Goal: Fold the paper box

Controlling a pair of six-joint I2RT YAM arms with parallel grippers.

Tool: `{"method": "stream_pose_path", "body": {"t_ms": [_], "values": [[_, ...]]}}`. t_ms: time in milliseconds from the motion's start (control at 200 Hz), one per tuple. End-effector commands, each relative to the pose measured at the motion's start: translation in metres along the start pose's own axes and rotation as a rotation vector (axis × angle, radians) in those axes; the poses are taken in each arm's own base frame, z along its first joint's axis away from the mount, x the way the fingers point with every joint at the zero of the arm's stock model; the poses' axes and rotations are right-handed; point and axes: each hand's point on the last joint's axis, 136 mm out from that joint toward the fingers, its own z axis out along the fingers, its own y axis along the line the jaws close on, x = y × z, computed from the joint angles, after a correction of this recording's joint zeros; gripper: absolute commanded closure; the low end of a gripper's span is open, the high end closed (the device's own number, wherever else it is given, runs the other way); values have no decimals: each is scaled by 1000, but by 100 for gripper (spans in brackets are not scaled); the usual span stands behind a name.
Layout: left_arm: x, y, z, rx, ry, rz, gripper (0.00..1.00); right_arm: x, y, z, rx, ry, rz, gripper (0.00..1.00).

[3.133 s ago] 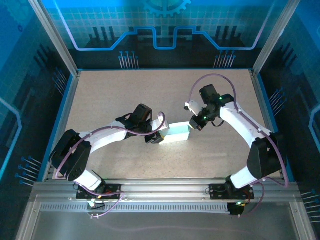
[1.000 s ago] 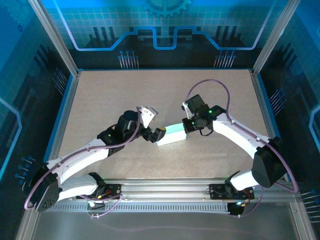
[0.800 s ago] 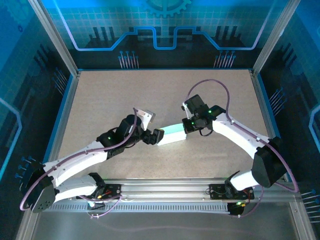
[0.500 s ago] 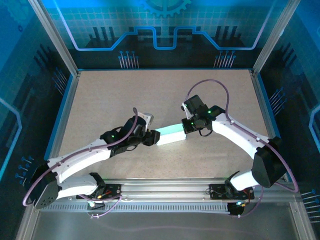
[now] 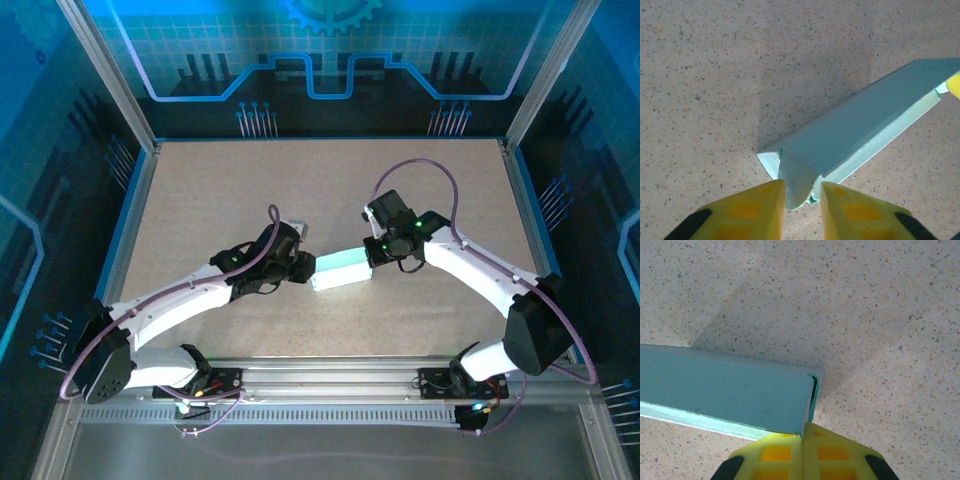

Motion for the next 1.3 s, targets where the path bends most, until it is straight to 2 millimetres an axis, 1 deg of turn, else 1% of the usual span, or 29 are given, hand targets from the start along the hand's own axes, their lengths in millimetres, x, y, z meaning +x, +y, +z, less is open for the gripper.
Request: {"method": "stream_pose_path", "body": {"t_ms": [0, 235, 590, 770, 911, 1011, 1291], "values": [[-3, -6, -1, 16, 26, -19, 77, 3, 6, -1, -7, 17, -8, 100], [0, -6, 5, 9, 53, -19, 82, 3, 7, -2, -11, 15, -6, 100], [-7, -8, 3, -6, 54, -40, 100, 4, 8, -2, -16, 15, -16, 100], [-11, -14, 1, -6, 81, -80, 100, 4, 9, -3, -15, 14, -21, 100], [-9, -14, 2, -33, 121, -137, 100, 3, 10, -6, -14, 16, -17, 100], [-10, -19, 2, -22, 143, -160, 100, 2, 11, -8, -11, 22, -20, 100], [-24, -33, -5, 19, 142, -262, 100, 1, 11, -9, 5, 26, -32, 100]]}}
